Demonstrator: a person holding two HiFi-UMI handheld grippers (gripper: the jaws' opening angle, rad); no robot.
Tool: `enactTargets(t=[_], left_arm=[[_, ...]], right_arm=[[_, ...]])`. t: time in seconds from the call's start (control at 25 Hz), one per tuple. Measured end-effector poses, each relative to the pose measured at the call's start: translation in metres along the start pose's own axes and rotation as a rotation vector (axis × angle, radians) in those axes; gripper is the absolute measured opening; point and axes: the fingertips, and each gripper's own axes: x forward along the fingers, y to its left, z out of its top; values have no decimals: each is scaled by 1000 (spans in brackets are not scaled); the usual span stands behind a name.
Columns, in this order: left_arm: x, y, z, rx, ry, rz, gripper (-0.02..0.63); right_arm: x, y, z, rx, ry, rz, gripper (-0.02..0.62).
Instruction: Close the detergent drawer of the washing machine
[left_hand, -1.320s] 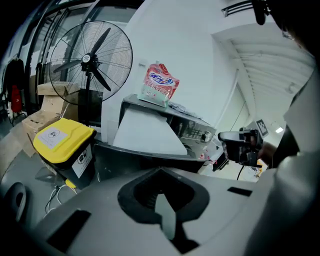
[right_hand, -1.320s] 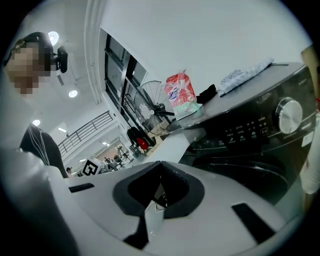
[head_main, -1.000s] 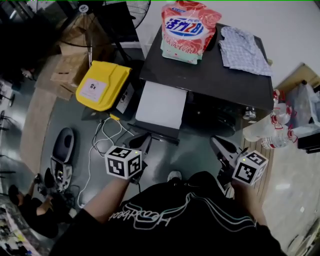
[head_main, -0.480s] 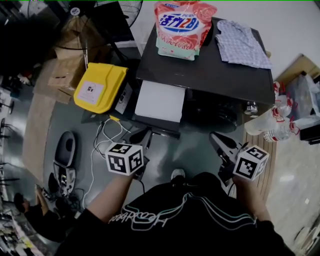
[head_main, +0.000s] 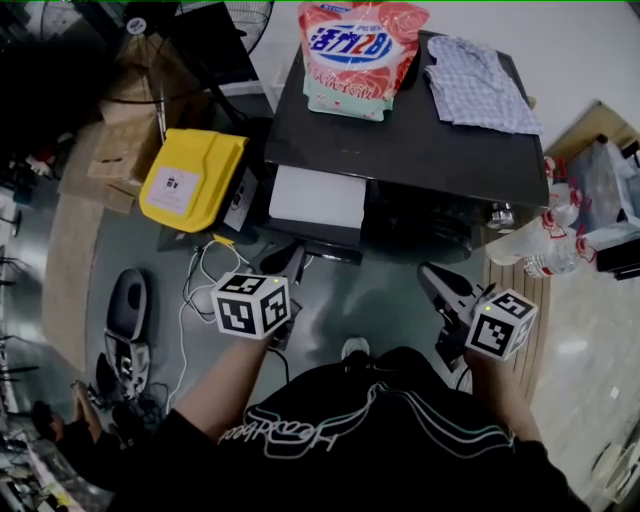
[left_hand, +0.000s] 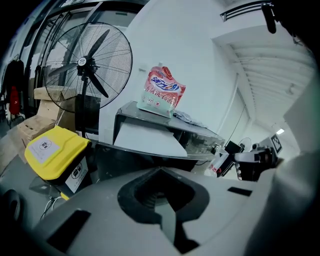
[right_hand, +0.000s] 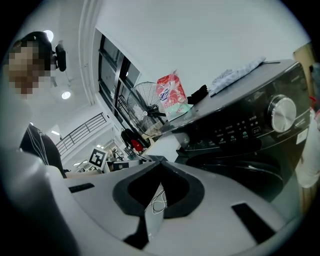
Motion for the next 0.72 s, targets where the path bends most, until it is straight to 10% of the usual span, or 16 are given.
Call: enactTargets(t=[0.72], left_arm=[[32,11,34,-14,-17,-4,23]], right_arm=[[3,-11,21,14,-16,-43,26]])
